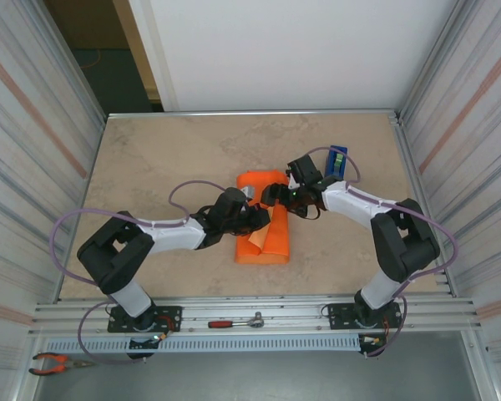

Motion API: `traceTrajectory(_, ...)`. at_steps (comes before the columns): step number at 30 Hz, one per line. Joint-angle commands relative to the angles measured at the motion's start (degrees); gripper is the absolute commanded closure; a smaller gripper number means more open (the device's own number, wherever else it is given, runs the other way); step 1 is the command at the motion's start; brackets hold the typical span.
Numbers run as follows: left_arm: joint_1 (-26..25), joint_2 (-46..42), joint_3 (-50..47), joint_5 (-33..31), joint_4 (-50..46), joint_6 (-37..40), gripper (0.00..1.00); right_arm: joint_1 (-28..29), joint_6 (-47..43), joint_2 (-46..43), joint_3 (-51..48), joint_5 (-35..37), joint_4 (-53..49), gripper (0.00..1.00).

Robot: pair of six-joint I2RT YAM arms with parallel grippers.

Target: Wrap the gift box in paper

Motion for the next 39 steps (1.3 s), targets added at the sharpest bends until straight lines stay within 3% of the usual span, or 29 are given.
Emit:
traceTrajectory(1,-0.24,1.60,-0.19,0.08,-7.57,1.73,1.00,-0.21,0.84,0.70,-1.73,-2.11,0.91,0.22)
traceTrajectory(3,0.29,0.44,1.11,1.80,-8.37,3.59,0.89,-0.57,0.78,0.49,-2.80,-2.59,1.48,0.29)
traceTrajectory(7,3.20,-2.34,4.82,12.26,-9.74,7.67,0.64,-1.43,0.60,-0.12,-4.13,-3.65,2.22,0.44)
traceTrajectory(11,6.57,-8.22,6.07,17.75,-13.48,10.71,0.51,-1.91,0.21,-0.21,-4.74,-4.14,2.40,0.50)
traceTrajectory(18,14.48,-17.07,2.31,15.50,-21.57,17.92,0.44,-2.03,-0.05,0.39,-5.36,-5.06,3.07,0.55)
traceTrajectory(24,18.38,-15.92,0.02,11.56,-24.27,25.57,0.39,-1.99,-0.18,0.80,-5.81,-5.18,3.40,0.57)
traceTrajectory(39,17.98,-3.25,2.41,17.00,-14.01,31.20,0.28,-1.78,-0.28,0.58,-6.61,-4.96,3.33,0.57)
